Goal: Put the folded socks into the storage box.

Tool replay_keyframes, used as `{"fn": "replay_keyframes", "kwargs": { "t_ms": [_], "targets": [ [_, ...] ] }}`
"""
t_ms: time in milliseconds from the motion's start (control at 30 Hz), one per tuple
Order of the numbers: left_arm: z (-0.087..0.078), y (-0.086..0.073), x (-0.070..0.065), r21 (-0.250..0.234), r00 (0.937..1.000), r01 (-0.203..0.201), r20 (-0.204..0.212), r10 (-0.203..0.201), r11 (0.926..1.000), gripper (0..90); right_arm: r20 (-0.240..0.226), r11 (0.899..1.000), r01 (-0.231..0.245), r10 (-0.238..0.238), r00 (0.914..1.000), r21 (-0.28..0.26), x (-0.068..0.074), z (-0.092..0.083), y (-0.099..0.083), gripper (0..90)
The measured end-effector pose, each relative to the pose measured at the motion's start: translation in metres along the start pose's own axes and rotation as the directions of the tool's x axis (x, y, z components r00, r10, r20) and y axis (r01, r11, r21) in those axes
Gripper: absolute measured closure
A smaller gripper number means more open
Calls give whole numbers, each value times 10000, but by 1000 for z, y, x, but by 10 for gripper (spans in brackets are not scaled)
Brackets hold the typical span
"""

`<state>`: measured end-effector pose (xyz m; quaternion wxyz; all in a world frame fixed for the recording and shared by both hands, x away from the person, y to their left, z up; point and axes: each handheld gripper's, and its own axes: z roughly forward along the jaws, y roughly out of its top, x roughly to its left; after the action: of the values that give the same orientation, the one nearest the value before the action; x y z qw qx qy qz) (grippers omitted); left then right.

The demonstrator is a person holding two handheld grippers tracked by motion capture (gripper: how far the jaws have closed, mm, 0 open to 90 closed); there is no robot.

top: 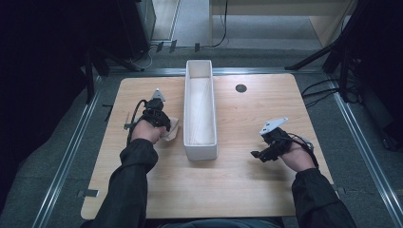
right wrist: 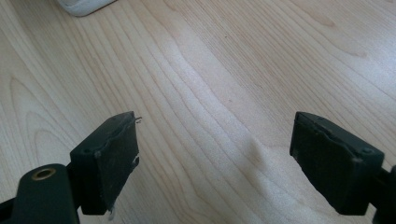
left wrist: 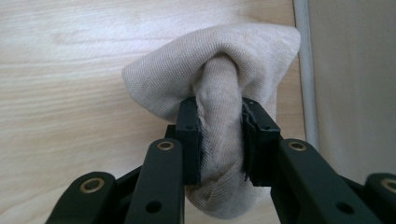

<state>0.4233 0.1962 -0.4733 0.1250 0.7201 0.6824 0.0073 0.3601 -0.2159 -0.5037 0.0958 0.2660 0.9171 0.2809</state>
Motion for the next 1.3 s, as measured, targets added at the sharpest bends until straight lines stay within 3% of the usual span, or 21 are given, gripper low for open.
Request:
{"fn": "replay_keyframes", "kwargs": {
  "t_ms": [200, 333, 467, 567, 867, 900, 1300],
  "targets": [
    [-20, -1, -2, -397, 9995, -298, -93, 295, 9988, 710, -16, 10000, 48, -48, 10000, 1, 0, 1, 0, 157],
    [-32, -2, -6, -299, 9989, -461, -20, 461, 9985, 710, -11, 10000, 29, -29, 10000, 13, 0, 1, 0, 157],
    [-46, -3, -9, -268, 9989, -391, -288, 383, 9989, 710, -23, 9998, -12, 13, 10000, 175, 0, 1, 0, 157],
    [-57, -3, -12, -296, 9992, -373, -164, 368, 9989, 711, -67, 9995, 74, -72, 10000, 308, 1, 2, -1, 157],
    [-80, -4, -32, -554, 9969, -719, -343, 701, 9959, 710, -6, 9995, 84, -84, 10000, 304, 1, 3, 0, 157],
    [-83, -4, -40, -653, 9969, -772, -171, 762, 9949, 711, -23, 9996, 79, -78, 10000, 280, 1, 2, 0, 157],
    [-79, -3, -81, -711, 9908, -1104, 706, 1154, 9913, 708, -18, 9995, 91, -91, 10000, 289, 1, 2, -1, 157]
  ]
}}
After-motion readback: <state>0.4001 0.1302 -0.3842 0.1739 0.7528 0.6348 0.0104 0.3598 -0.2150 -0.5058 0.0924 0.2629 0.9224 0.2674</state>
